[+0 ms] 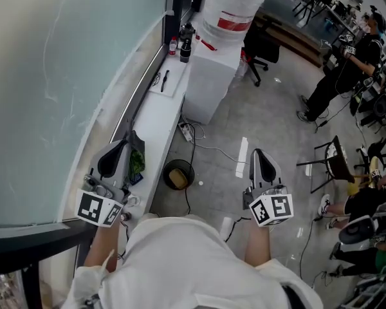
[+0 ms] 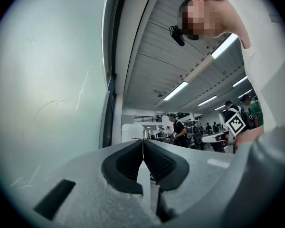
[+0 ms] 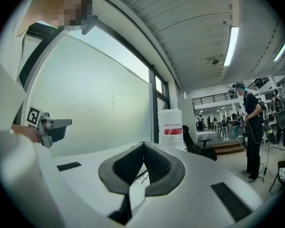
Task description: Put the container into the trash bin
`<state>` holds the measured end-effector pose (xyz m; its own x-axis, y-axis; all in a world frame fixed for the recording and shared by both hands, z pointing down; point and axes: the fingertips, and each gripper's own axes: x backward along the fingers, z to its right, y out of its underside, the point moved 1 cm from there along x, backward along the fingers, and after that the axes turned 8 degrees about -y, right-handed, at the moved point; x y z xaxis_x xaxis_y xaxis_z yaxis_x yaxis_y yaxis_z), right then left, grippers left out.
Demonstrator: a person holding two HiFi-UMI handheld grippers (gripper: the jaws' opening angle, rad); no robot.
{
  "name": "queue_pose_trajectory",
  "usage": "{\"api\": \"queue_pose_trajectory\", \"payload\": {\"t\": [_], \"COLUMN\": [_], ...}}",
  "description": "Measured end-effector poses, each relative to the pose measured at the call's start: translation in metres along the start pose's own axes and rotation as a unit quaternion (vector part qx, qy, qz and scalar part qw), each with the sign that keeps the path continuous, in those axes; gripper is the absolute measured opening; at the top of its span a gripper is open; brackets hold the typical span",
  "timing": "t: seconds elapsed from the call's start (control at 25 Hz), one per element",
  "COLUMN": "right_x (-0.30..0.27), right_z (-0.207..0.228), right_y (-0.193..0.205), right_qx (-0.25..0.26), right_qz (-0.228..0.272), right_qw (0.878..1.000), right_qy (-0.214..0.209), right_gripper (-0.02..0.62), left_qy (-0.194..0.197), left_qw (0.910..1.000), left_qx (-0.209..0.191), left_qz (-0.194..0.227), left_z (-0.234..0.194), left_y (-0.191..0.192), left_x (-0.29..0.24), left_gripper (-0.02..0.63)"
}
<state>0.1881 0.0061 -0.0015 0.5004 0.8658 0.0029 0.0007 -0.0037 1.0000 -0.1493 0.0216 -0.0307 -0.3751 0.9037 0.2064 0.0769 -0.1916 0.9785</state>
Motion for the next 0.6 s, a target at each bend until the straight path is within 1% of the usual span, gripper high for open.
{"api": "queue_pose_trajectory", "payload": {"t": [0.12,0.2,0.44,0.6], "right_x": [0.003,0.004,0.003,0.001], "right_z": [-0.01,-0.017,-0.035,-0.045], "right_y": [0.003,0.005,0.004,0.004], "right_qx": [-0.004,0.001,0.005,0.007], "right_qz": [-0.005,-0.011,-0.014,-0.018], "right_qw": [1.0,1.0,1.0,1.0], "right_qy": [0.005,0.005,0.007,0.005], "right_gripper": [0.002,0.002,0.002,0.002], "left_qy": [-0.031,-0.04,-0.023,-0.015], "left_qw": [0.9995,0.9991,0.9994,0.9995], "left_qx": [0.007,0.013,0.017,0.021], "left_qz": [0.003,0.003,0.019,0.018], "left_z": [-0.015,-0.021,-0.028,-0.031], "left_y": [0.0,0.001,-0.001,0.002], "left_x": [0.015,0.023,0.027,0.026], "left_gripper": [0.018,0.018,0.02,0.02]}}
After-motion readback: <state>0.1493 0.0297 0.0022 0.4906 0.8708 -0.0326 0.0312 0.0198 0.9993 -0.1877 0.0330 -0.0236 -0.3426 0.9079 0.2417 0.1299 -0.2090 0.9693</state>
